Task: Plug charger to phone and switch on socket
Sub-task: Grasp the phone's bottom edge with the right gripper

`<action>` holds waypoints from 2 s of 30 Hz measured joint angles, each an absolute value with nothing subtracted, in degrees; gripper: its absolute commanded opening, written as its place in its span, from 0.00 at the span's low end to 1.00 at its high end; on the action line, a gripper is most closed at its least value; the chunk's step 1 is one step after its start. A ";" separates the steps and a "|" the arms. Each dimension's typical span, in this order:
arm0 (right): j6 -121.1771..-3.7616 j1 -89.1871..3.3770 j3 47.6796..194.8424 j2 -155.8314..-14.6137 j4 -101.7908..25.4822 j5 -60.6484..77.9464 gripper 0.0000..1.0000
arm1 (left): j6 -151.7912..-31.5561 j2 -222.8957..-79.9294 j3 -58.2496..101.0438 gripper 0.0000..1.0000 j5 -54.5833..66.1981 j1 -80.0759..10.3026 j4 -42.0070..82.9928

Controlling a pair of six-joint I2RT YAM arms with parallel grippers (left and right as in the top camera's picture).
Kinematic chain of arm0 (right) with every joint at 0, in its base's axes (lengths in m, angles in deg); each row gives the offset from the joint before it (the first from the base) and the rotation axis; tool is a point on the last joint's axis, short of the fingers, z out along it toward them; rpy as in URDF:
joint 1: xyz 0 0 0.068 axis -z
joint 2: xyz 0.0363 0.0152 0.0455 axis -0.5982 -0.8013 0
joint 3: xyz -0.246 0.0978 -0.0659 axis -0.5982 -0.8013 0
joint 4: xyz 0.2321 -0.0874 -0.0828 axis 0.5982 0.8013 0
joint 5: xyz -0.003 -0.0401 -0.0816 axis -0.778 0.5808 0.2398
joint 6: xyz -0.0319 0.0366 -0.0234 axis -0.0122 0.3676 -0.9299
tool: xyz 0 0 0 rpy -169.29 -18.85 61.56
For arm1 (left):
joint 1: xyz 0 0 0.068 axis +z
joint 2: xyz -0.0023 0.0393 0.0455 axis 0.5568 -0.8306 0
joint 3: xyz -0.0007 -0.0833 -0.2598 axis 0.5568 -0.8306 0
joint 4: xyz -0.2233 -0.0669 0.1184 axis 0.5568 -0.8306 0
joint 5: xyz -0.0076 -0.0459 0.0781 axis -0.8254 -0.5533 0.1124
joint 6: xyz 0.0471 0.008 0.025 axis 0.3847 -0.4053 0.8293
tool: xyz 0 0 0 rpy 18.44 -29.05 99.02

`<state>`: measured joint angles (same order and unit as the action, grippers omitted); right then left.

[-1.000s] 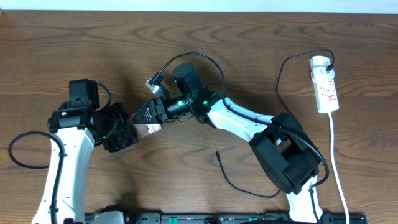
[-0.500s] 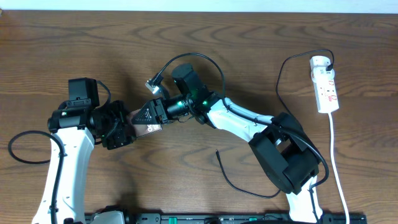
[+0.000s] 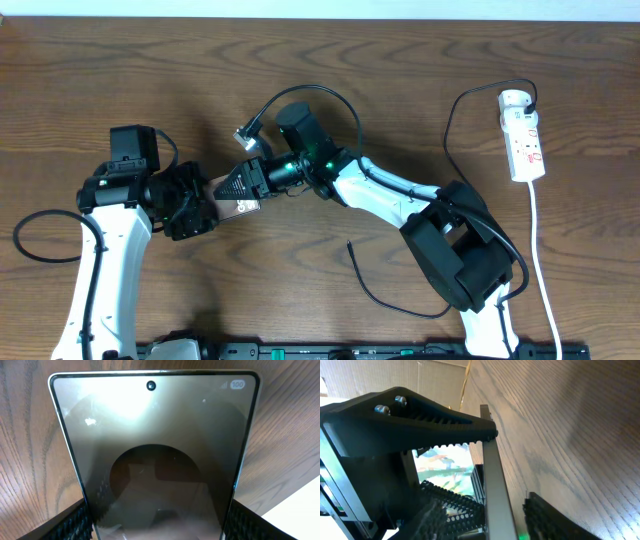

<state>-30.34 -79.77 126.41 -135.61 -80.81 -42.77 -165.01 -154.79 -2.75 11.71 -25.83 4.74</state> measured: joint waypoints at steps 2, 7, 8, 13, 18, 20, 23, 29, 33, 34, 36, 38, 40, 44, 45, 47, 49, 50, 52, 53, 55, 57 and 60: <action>-30.43 -79.81 126.41 -135.61 -80.83 -42.70 0.40 | -164.91 -154.79 -2.75 0.08 11.71 -25.83 4.74; -30.34 -80.66 126.41 -135.61 -80.81 -42.14 0.39 | -164.88 -154.79 -2.75 0.07 11.67 -25.83 4.74; -30.34 -81.01 126.41 -135.61 -80.81 -41.94 0.38 | -164.88 -154.79 -2.75 0.07 11.62 -25.83 4.74; -30.34 -81.41 126.41 -135.61 -80.81 -41.22 0.36 | -164.88 -154.79 -2.75 0.07 11.69 -25.76 4.61; -30.32 -81.43 126.41 -135.61 -80.81 -40.91 0.28 | -164.88 -154.79 -2.75 0.07 11.69 -25.76 4.61; -30.32 -81.43 126.41 -135.61 -80.81 -40.85 0.25 | -164.88 -154.79 -2.75 0.07 11.69 -25.76 4.61; -30.32 -81.43 126.41 -135.61 -80.76 -40.61 0.19 | -164.86 -154.79 -2.75 0.07 11.67 -25.76 4.64; -30.34 -81.43 126.41 -135.61 -80.61 -40.23 0.15 | -164.88 -154.79 -2.75 0.07 11.62 -25.76 4.66; -30.32 -81.43 126.41 -135.61 -80.59 -40.06 0.09 | -164.88 -154.79 -2.75 0.07 11.58 -25.76 4.68; -30.32 -81.43 126.41 -135.61 -80.55 -39.99 0.06 | -164.88 -154.79 -2.73 0.07 11.56 -25.76 4.70; -30.21 -81.41 126.41 -135.61 -80.35 -39.73 0.01 | -164.88 -154.79 -2.75 0.07 11.53 -25.76 4.72; -30.14 -81.38 126.41 -135.64 -80.26 -39.60 0.01 | -164.86 -154.79 -2.75 0.07 11.60 -25.76 4.77; -30.14 -81.38 126.41 -135.61 -80.26 -39.60 0.01 | -164.86 -154.79 -2.75 0.07 11.64 -25.76 4.77; -30.14 -81.38 126.41 -135.64 -80.26 -39.56 0.01 | -164.86 -154.79 -2.75 0.07 11.67 -25.76 4.77; -30.14 -81.38 126.41 -135.61 -80.26 -39.56 0.01 | -164.86 -154.79 -2.75 0.07 11.64 -25.76 4.79; -30.14 -81.38 126.41 -135.61 -80.26 -39.56 0.01 | -164.86 -154.79 -2.75 0.07 11.67 -25.76 4.77; -30.14 -81.38 126.41 -135.61 -80.26 -39.56 0.01 | -164.86 -154.79 -2.75 0.07 11.67 -25.76 4.79; -30.14 -81.38 126.41 -135.64 -80.26 -39.56 0.01 | -164.86 -154.79 -2.75 0.07 11.64 -25.76 4.79; -30.14 -81.38 126.41 -135.61 -80.26 -39.53 0.01 | -164.86 -154.79 -2.73 0.10 11.67 -25.76 4.79; -30.14 -81.38 126.41 -135.64 -80.26 -39.53 0.01 | -164.86 -154.79 -2.75 0.17 11.67 -25.76 4.79; -30.14 -81.38 126.41 -135.64 -80.26 -39.53 0.01 | -164.86 -154.79 -2.73 0.34 11.64 -25.76 4.79; -30.14 -81.38 126.41 -135.64 -80.26 -39.53 0.01 | -164.86 -154.79 -2.75 0.49 11.67 -25.76 4.79; -30.14 -81.38 126.41 -135.61 -80.26 -39.53 0.01 | -164.86 -154.79 -2.75 0.65 11.67 -25.76 4.79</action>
<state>-30.14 -81.38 126.41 -135.61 -80.26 -39.53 -164.86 -154.79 -2.75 11.67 -25.76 4.79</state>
